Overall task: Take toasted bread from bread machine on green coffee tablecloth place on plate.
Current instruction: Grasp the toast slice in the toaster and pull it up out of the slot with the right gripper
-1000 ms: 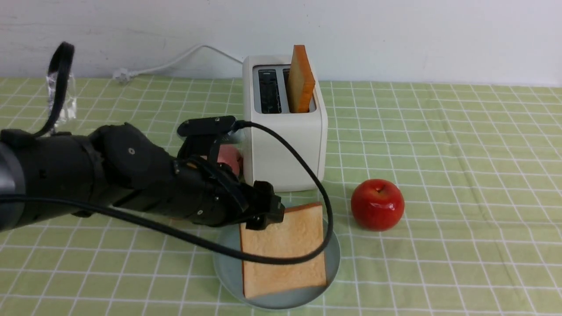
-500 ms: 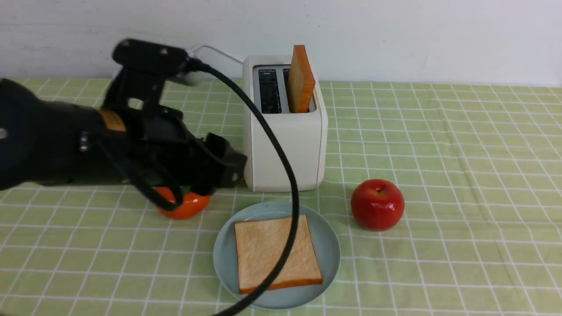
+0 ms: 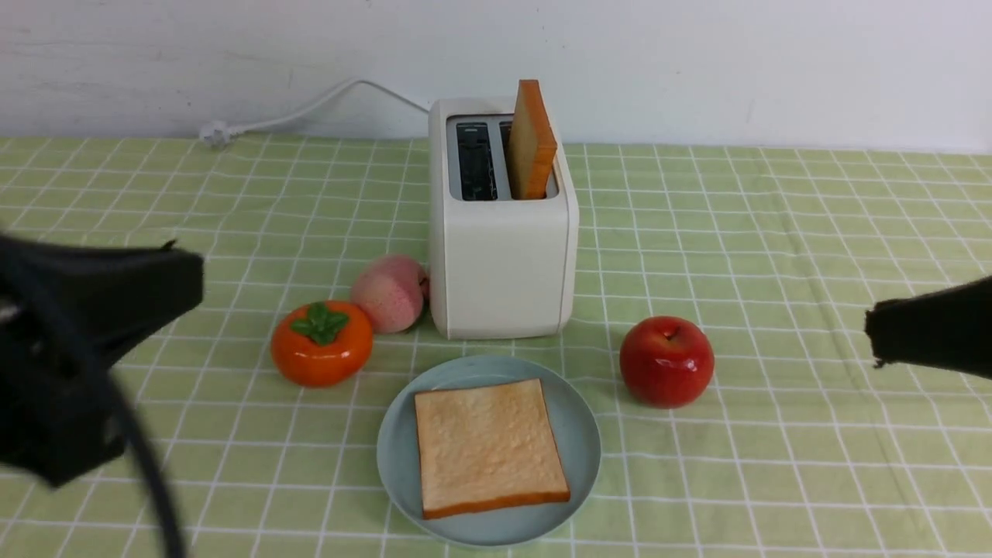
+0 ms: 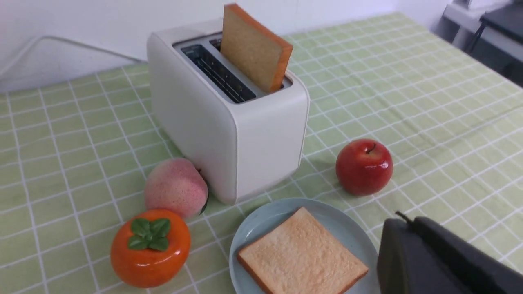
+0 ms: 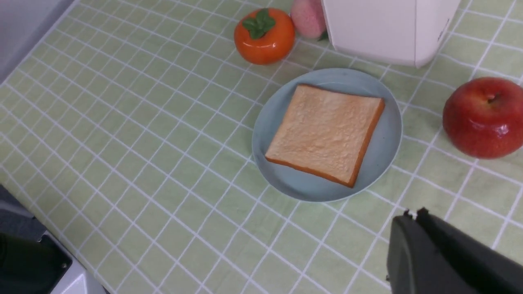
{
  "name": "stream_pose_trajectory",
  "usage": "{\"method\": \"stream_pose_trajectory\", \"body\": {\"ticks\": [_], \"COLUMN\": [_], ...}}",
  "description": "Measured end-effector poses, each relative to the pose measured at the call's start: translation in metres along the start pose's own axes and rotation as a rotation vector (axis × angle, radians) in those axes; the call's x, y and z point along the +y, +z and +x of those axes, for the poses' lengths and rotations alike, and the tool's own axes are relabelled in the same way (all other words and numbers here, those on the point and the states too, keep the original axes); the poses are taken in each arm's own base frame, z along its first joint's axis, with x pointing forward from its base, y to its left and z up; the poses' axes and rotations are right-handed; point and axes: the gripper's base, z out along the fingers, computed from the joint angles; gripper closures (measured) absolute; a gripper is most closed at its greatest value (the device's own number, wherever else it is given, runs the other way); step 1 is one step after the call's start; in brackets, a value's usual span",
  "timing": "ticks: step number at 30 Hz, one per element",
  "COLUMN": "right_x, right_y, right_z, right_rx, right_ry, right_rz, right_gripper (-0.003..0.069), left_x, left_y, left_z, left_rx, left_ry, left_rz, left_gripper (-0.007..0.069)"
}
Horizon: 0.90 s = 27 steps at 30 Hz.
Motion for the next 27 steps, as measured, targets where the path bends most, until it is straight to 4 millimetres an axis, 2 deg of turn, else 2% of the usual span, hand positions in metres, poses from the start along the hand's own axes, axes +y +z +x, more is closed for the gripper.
{"method": "stream_pose_trajectory", "body": {"ticks": [2, 3, 5, 8, 9, 11, 13, 14, 15, 17, 18, 19, 21, 22, 26, 27], "right_x": [0.005, 0.005, 0.015, 0.024, 0.026, 0.030, 0.026, 0.025, 0.020, 0.015, 0.012, 0.006, 0.003, -0.003, -0.021, -0.023], "right_y": [0.016, 0.019, 0.039, 0.069, 0.071, 0.097, 0.119, 0.121, 0.136, 0.148, 0.155, 0.173, 0.183, 0.202, 0.231, 0.232], "right_z": [-0.012, -0.013, -0.026, -0.040, -0.041, -0.053, -0.065, -0.066, -0.074, -0.083, -0.087, -0.092, -0.097, -0.102, -0.112, -0.114], "right_rx": [0.024, 0.032, 0.051, 0.073, 0.070, 0.063, 0.034, 0.024, 0.000, -0.040, -0.054, -0.070, -0.092, -0.111, -0.170, -0.181], "right_ry": [-0.040, -0.043, -0.096, -0.144, -0.145, -0.180, -0.187, -0.190, -0.179, -0.180, -0.182, -0.188, -0.193, -0.193, -0.165, -0.161], "right_rz": [-0.033, -0.032, -0.040, -0.015, -0.016, 0.029, 0.077, 0.085, 0.112, 0.138, 0.149, 0.169, 0.175, 0.185, 0.211, 0.213], "right_gripper": [0.0657, 0.0657, 0.0657, 0.0657, 0.0657, 0.0656, 0.0647, 0.0645, 0.0631, 0.0610, 0.0594, 0.0547, 0.0511, 0.0425, 0.0262, 0.0253], "left_x": [0.000, 0.000, 0.001, 0.003, 0.003, 0.004, 0.005, 0.005, 0.006, 0.007, 0.007, 0.007, 0.007, 0.007, 0.007, 0.007], "left_y": [-0.022, -0.023, -0.040, -0.051, -0.051, -0.056, -0.056, -0.055, -0.053, -0.051, -0.051, -0.050, -0.050, -0.050, -0.050, -0.050], "left_z": [0.020, 0.022, 0.043, 0.062, 0.063, 0.075, 0.083, 0.084, 0.087, 0.091, 0.091, 0.092, 0.093, 0.093, 0.093, 0.093], "left_rx": [-0.073, -0.075, -0.154, -0.222, -0.227, -0.273, -0.286, -0.285, -0.283, -0.274, -0.272, -0.267, -0.266, -0.266, -0.261, -0.259], "left_ry": [-0.001, 0.000, -0.010, -0.024, -0.026, -0.032, -0.035, -0.035, -0.036, -0.038, -0.038, -0.039, -0.039, -0.039, -0.039, -0.039], "left_rz": [-0.001, -0.001, -0.003, -0.004, -0.004, -0.005, -0.008, -0.009, -0.011, -0.013, -0.014, -0.014, -0.014, -0.014, -0.013, -0.013], "left_gripper": [0.0638, 0.0638, 0.0638, 0.0638, 0.0638, 0.0638, 0.0638, 0.0638, 0.0638, 0.0638, 0.0638, 0.0638, 0.0638, 0.0638, 0.0638, 0.0638]}}
